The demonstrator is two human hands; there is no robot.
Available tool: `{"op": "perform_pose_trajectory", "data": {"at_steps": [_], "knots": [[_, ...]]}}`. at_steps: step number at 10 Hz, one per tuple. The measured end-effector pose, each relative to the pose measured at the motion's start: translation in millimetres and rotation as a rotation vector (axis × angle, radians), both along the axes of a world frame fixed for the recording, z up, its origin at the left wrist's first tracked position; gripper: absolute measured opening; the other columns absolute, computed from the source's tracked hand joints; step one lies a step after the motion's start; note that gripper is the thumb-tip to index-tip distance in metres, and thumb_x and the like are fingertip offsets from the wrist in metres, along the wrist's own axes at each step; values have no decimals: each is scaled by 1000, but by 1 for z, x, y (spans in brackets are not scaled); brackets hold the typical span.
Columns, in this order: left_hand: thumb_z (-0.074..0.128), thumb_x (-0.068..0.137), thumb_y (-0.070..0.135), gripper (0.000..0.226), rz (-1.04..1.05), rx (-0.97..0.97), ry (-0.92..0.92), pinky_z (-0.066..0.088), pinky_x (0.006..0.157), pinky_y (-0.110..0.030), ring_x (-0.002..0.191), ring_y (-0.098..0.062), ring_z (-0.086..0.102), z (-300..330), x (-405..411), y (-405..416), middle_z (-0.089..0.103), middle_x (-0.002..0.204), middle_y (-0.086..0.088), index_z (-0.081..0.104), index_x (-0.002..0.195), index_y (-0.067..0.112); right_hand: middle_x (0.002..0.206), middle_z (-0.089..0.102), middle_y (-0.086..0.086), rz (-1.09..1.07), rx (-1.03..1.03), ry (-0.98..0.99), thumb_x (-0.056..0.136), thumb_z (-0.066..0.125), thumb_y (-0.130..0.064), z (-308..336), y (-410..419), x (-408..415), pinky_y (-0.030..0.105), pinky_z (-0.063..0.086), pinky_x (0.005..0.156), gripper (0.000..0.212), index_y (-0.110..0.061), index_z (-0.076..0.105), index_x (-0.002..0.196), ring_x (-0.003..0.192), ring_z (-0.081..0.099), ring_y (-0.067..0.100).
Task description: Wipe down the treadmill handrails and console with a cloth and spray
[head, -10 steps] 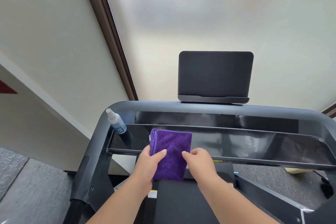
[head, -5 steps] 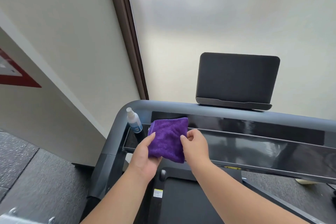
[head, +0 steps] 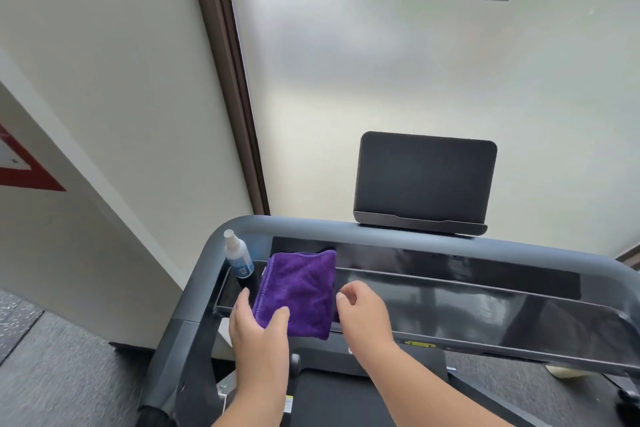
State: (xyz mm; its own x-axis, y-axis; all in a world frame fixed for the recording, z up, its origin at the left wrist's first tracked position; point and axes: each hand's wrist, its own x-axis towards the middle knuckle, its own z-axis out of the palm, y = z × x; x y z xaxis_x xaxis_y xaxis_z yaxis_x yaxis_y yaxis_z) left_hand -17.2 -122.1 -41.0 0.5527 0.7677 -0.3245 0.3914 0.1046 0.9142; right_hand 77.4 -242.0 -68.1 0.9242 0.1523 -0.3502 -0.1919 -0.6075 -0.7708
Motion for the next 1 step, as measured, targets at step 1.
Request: {"op": "perform_pose_trajectory", "data": {"at_steps": [1], "knots": [[67,86,6,53,-49,304,5,47,104,-45,126,-17,45,9,-10,-15,44,136,10,53,131,29,96,68,-12,94,-134,-18,98,53,-33,2,-25,4,34,55,84,13,-26,64,100,90,64,10]]}}
